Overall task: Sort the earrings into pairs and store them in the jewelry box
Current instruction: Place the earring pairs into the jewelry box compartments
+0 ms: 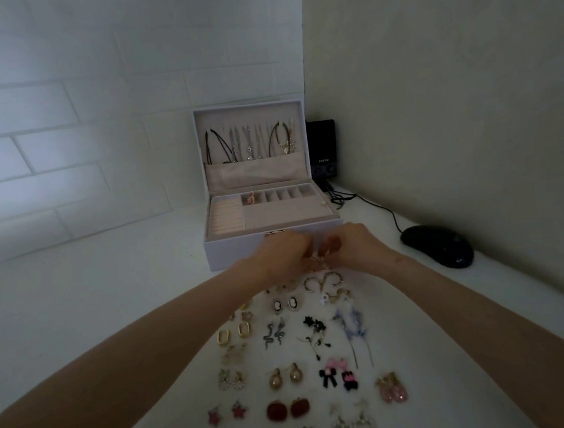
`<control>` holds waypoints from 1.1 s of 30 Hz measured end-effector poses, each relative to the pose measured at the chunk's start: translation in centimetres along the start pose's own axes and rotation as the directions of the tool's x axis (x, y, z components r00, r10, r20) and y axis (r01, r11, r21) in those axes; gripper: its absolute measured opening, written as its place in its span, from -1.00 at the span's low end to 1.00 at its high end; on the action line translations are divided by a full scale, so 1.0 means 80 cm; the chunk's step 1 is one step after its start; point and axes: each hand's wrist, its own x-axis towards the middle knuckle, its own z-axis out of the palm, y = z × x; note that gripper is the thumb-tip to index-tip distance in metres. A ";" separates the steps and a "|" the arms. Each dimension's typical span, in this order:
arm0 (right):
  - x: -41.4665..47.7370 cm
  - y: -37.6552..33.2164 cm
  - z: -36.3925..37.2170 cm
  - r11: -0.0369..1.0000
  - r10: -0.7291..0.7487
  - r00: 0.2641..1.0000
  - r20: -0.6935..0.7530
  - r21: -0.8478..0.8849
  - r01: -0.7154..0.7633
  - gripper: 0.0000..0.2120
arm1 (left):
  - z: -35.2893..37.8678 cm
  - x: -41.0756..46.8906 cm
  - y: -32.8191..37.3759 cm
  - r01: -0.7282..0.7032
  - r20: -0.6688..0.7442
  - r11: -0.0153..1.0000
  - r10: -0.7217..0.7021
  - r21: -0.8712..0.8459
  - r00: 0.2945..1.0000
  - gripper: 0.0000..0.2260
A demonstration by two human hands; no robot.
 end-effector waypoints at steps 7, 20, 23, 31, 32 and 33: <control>0.007 0.002 -0.045 0.956 0.043 0.999 -0.018 0.290 -0.036 -0.84 | -0.031 0.016 -0.012 -0.014 -0.133 0.969 -0.020 -0.247 0.991 -0.78; 0.122 0.015 -0.068 0.785 0.168 0.977 -0.131 0.617 -0.053 -0.80 | -0.052 0.161 -0.087 0.265 -0.128 0.895 -0.328 -0.359 0.936 -0.84; 0.145 0.025 -0.057 0.815 0.174 0.971 -0.163 0.577 -0.049 -0.82 | -0.035 0.181 -0.091 0.227 -0.121 0.932 -0.270 -0.284 0.955 -0.81; 0.184 0.035 -0.041 0.896 0.109 0.966 -0.233 0.443 0.006 -0.79 | -0.011 0.199 -0.096 0.158 -0.224 0.985 -0.171 -0.073 0.959 -0.77; 0.186 0.034 -0.040 0.910 0.088 0.970 -0.226 0.415 0.014 -0.78 | -0.012 0.198 -0.095 0.138 -0.244 0.989 -0.147 -0.054 0.958 -0.78; 0.189 0.033 -0.039 0.925 0.064 0.974 -0.220 0.379 0.025 -0.78 | -0.012 0.198 -0.094 0.123 -0.253 0.991 -0.134 -0.057 0.958 -0.79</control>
